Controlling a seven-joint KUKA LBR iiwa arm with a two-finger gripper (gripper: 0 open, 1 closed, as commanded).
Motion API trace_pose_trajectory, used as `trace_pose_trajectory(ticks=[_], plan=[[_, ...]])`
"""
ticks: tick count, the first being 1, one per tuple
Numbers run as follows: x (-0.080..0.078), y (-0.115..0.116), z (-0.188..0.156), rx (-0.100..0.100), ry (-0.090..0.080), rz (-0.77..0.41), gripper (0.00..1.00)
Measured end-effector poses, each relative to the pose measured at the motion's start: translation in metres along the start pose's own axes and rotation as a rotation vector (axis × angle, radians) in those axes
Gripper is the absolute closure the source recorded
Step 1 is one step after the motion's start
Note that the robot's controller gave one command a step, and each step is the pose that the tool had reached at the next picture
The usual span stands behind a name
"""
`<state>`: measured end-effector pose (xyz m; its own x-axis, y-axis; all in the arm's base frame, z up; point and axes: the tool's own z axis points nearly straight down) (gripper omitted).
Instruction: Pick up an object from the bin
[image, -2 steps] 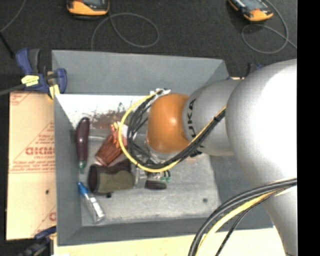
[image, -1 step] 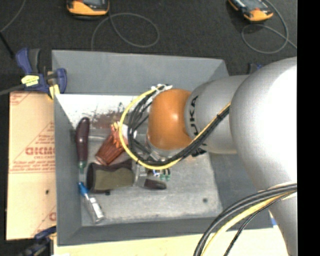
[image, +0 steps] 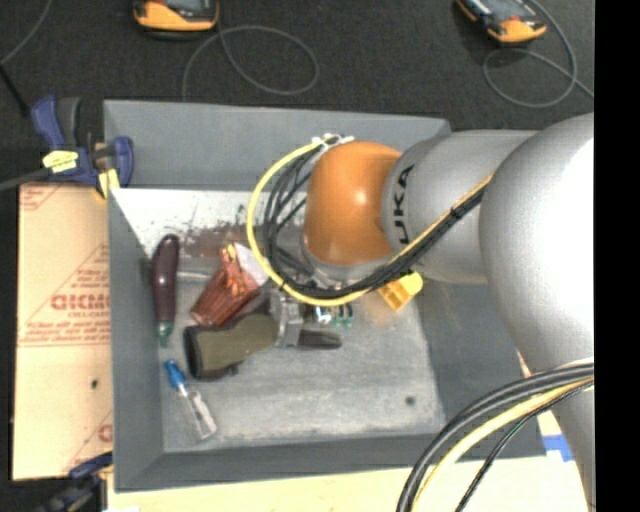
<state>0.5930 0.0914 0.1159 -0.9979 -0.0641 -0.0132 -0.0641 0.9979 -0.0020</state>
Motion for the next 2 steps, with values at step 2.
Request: trace_pose_trajectory(ticks=[2], plan=[[0.017, -0.019, -0.009, -0.001, -0.002, -0.147, 1.0]])
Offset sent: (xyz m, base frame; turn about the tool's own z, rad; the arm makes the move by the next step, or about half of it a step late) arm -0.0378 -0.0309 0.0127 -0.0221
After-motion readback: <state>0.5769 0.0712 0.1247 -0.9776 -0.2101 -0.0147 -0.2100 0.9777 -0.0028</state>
